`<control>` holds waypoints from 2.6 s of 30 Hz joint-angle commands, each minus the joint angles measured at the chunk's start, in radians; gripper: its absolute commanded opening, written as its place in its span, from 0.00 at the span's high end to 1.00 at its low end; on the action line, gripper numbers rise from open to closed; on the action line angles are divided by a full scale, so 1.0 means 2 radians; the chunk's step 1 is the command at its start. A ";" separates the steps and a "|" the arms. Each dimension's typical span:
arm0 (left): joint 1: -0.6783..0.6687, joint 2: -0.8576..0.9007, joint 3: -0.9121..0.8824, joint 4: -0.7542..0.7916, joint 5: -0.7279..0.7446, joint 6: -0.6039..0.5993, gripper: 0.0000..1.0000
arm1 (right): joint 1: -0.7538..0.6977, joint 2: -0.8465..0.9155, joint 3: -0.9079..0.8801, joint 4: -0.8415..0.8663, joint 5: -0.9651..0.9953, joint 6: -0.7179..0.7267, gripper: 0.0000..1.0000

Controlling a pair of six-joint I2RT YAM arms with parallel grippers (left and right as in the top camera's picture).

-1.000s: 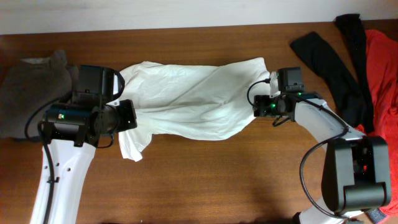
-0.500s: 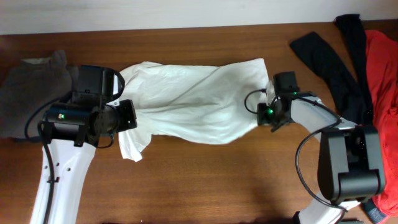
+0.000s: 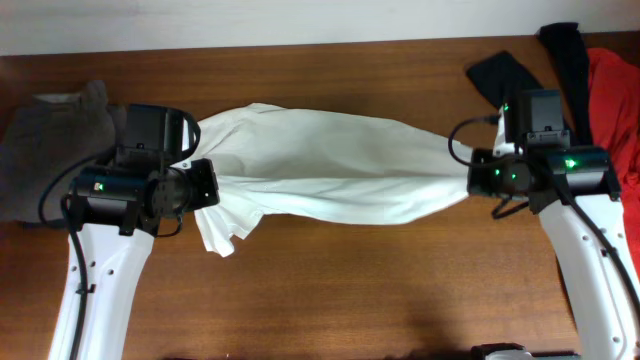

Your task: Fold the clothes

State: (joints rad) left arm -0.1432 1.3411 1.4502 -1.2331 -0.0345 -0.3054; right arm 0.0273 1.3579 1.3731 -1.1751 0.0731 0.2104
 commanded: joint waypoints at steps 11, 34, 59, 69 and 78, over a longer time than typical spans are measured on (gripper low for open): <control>0.001 0.001 0.002 0.003 -0.009 0.008 1.00 | -0.004 0.086 -0.003 -0.154 -0.040 -0.038 0.96; 0.001 0.001 0.002 0.009 -0.009 0.008 1.00 | -0.024 0.295 0.004 0.064 -0.080 -0.075 0.48; 0.001 0.001 0.002 0.030 -0.018 0.008 1.00 | -0.025 0.266 0.019 0.061 -0.077 -0.076 0.96; 0.023 0.000 0.069 0.072 -0.087 0.025 1.00 | -0.031 0.116 0.298 -0.120 0.009 -0.075 0.96; 0.148 0.000 0.214 0.070 0.089 0.030 1.00 | -0.090 0.049 0.440 -0.174 0.009 -0.072 0.96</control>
State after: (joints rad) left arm 0.0734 1.3518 1.7870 -1.0946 -0.0658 -0.2714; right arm -0.1078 1.4776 2.2021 -1.5101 0.0479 0.0566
